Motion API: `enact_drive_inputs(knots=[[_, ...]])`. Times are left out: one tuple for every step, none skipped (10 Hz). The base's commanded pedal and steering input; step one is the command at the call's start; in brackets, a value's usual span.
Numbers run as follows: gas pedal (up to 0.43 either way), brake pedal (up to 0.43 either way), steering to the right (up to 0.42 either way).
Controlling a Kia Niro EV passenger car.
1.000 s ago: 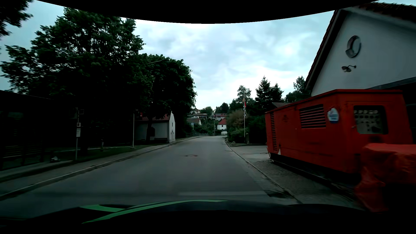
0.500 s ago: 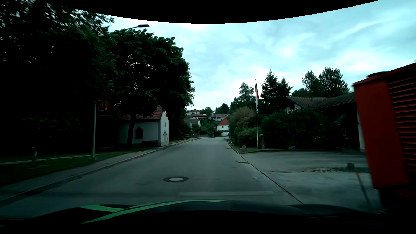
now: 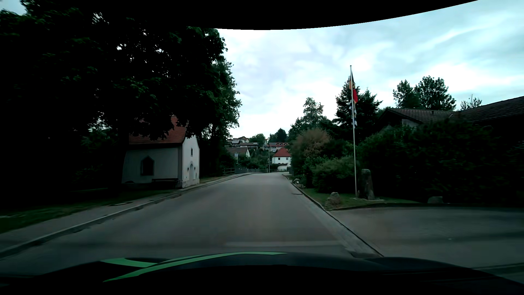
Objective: Follow the waypoints while adhering to traffic rules and regulations
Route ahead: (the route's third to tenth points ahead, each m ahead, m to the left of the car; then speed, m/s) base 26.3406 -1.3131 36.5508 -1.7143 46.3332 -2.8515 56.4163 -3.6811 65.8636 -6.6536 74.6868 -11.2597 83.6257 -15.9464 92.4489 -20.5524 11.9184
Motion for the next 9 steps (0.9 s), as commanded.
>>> enact_drive_inputs(knots=[[0.087,0.0,0.009],[0.079,0.0,0.01],[0.079,0.0,0.011],[0.079,0.0,0.011],[0.079,0.0,0.011],[0.079,0.0,0.011],[0.079,0.0,0.011],[0.079,0.0,0.011],[0.079,0.0,0.009]])
